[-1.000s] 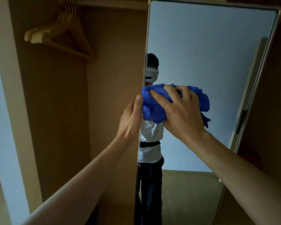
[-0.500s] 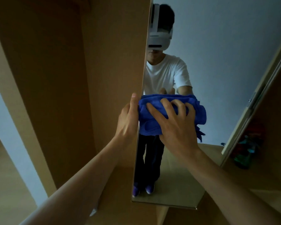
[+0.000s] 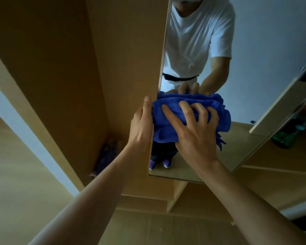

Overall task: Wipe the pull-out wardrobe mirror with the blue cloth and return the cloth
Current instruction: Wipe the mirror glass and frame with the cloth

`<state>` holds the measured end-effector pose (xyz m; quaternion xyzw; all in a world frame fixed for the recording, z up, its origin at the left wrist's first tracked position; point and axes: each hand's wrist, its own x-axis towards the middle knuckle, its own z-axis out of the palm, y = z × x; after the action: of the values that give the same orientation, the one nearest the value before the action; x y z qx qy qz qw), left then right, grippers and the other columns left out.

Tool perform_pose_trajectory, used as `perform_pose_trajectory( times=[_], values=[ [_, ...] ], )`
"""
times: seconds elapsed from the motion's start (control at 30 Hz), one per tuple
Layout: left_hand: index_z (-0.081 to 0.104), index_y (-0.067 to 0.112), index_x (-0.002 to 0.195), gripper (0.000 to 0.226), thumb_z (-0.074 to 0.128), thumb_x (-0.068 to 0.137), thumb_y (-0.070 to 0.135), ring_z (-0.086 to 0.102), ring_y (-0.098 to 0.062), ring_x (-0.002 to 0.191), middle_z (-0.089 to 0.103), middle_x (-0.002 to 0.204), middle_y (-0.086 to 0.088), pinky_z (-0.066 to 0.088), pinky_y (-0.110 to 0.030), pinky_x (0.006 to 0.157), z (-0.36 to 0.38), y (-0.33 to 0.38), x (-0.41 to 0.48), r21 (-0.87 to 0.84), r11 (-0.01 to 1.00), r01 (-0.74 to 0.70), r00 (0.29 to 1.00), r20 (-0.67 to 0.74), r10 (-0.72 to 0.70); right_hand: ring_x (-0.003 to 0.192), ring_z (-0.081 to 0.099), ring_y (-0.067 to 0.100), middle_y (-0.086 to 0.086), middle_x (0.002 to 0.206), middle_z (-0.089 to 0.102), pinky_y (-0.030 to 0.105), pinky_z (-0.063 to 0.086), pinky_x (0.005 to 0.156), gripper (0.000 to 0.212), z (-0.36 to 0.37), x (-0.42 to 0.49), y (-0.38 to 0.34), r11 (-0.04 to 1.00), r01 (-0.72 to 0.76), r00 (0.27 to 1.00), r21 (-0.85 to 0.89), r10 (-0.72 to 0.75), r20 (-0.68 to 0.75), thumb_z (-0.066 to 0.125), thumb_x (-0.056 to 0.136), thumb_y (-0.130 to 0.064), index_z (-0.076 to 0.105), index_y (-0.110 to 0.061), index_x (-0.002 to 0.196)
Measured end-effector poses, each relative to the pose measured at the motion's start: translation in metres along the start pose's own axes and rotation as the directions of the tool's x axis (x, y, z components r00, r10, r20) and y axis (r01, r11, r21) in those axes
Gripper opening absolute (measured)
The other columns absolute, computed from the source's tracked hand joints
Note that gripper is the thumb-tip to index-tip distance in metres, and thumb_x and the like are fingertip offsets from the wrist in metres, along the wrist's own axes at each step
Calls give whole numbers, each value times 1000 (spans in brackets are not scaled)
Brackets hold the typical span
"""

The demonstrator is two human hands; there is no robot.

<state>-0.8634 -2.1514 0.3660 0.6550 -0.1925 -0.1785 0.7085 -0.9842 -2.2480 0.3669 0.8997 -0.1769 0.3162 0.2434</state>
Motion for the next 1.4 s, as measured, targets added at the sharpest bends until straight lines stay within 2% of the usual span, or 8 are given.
perform_pose_trajectory(
  times=[0.13, 0.27, 0.67, 0.87, 1.0, 1.1, 1.2, 1.4],
  values=[
    [73, 30, 108, 73, 31, 83, 84, 71, -5, 98, 77, 105, 7, 56, -34, 89, -5, -44, -4, -17, 999, 46, 999, 4, -46, 125, 46, 39, 10, 146, 48, 65, 33, 103, 60, 28, -34, -14, 999, 2, 999, 50, -4, 49, 45, 91, -33, 40, -35, 151],
    [73, 34, 105, 68, 28, 89, 82, 70, -12, 106, 76, 108, 5, 54, -45, 98, -7, -87, -2, 7, 997, 74, 997, -14, -74, 126, 42, 37, 8, 146, 43, 64, 31, 106, 76, 61, -65, -27, 998, 15, 994, 58, -21, 103, 66, 82, -41, 36, -36, 152],
    [70, 48, 83, 50, 27, 99, 69, 67, -1, 97, 74, 99, 13, 53, -40, 97, -13, -211, -8, 127, 968, 217, 975, -83, -207, 120, 47, 34, 7, 137, 57, 63, 36, 103, 49, 150, -154, -72, 997, -7, 995, 80, -1, 104, 30, 106, -18, 41, -37, 150],
    [65, 53, 73, 49, 26, 99, 67, 63, 8, 84, 70, 84, 24, 52, -30, 87, -11, -252, -9, 170, 957, 233, 971, -100, -218, 118, 51, 34, 8, 136, 56, 63, 36, 99, 62, 195, -202, -89, 985, 17, 949, 170, -69, 309, 67, 84, -29, 49, -36, 143],
    [52, 46, 75, 40, 27, 91, 72, 55, -8, 90, 60, 91, 11, 49, -50, 99, -10, -273, -7, 144, 960, 240, 968, -112, -225, 117, 55, 33, 7, 136, 57, 63, 41, 99, 92, 212, -224, -98, 971, -39, 838, 235, -97, 538, 92, 60, -27, 51, -35, 143],
    [66, 46, 100, 46, 26, 97, 69, 57, 2, 92, 60, 87, 25, 48, -38, 94, -8, -286, -12, 184, 948, 259, 964, -116, -241, 118, 57, 34, 9, 137, 57, 63, 43, 98, 97, 218, -233, -101, 963, -80, 783, 259, -99, 614, 94, 55, -28, 51, -35, 142],
    [52, 26, 145, 63, 24, 103, 63, 54, -8, 124, 62, 125, 17, 40, -34, 111, -5, -295, -16, 177, 941, 287, 956, -108, -272, 120, 55, 34, 9, 137, 55, 63, 42, 99, 95, 218, -233, -102, 957, -93, 741, 276, -119, 661, 93, 56, -28, 51, -34, 141],
    [44, 32, 151, 62, 25, 102, 65, 44, -8, 139, 50, 151, 9, 31, -40, 120, -4, -268, -29, 163, 946, 281, 959, -77, -272, 117, 51, 28, 2, 133, 52, 51, 44, 95, 81, 199, -221, -79, 911, -90, 660, 402, -247, 709, 85, 63, -32, 50, -33, 136]
  ],
)
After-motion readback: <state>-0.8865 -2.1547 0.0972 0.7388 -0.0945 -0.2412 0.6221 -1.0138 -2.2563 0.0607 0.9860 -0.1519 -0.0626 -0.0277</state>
